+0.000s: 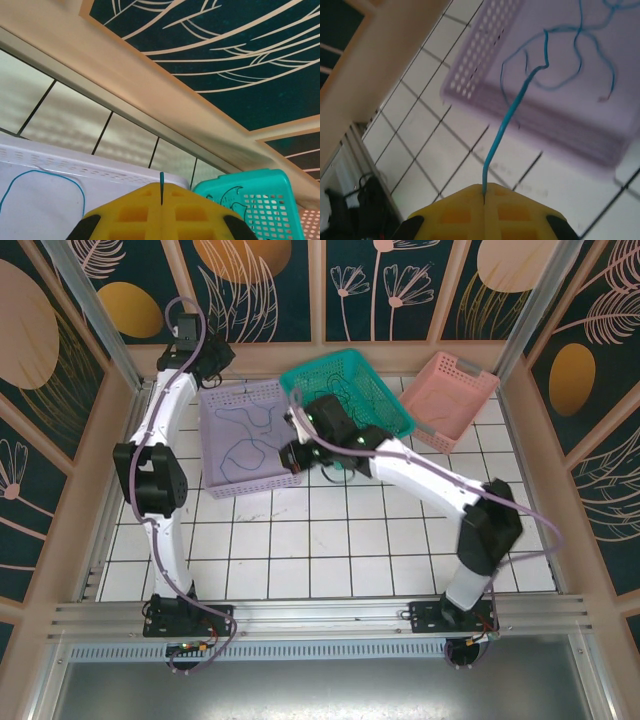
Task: Untangle the cables
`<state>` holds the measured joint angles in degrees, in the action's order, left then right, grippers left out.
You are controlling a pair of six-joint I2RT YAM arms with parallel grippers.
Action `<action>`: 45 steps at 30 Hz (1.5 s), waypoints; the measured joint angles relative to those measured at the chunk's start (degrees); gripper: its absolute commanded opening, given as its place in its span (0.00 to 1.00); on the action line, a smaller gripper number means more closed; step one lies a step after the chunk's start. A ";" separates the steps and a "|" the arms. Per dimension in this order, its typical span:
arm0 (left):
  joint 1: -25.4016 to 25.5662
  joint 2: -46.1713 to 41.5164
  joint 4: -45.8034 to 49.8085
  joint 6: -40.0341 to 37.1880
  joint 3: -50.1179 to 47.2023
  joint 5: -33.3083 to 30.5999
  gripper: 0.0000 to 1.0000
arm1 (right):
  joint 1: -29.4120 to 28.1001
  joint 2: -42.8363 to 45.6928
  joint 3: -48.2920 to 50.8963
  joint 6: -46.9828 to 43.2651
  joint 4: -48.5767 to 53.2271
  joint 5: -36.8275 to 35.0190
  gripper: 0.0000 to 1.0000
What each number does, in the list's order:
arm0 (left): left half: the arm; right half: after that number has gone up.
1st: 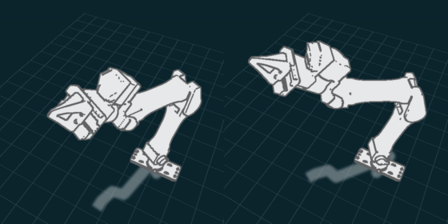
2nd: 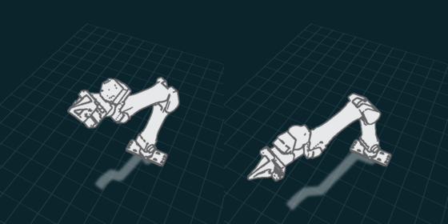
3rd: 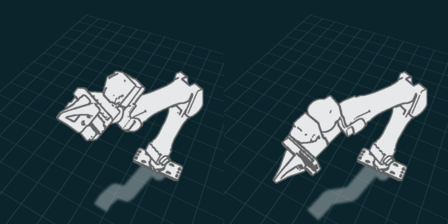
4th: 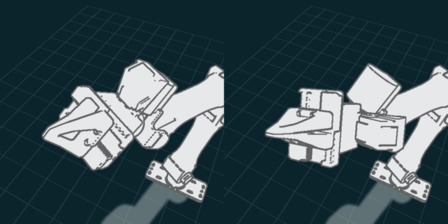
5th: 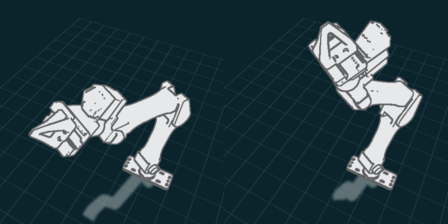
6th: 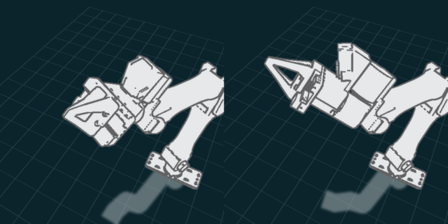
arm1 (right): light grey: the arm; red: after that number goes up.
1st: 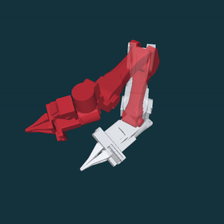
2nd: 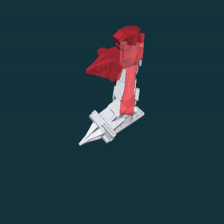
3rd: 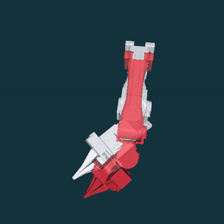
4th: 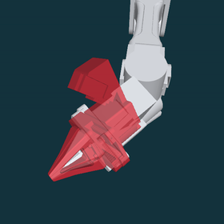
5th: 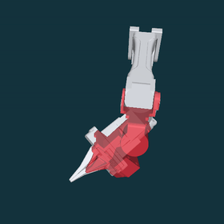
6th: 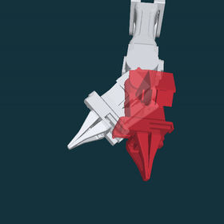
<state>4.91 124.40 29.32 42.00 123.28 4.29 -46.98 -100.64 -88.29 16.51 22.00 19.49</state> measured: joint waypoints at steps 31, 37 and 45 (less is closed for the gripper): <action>0.00 -24.52 -2.21 -0.48 -26.34 -1.55 0.99 | 6.01 2.56 -2.38 9.60 -1.07 -13.90 0.99; 0.02 -46.64 -9.51 -1.97 -47.50 -8.46 0.99 | 14.93 29.03 19.56 12.35 -6.12 -37.44 0.99; 0.00 -73.37 -30.03 -8.33 -89.57 -33.90 0.99 | 35.60 50.97 55.87 1.29 -28.44 -50.03 0.99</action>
<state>4.91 51.03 -0.71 33.67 33.71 -29.61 -11.38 -49.67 -32.42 17.80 -6.44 -30.55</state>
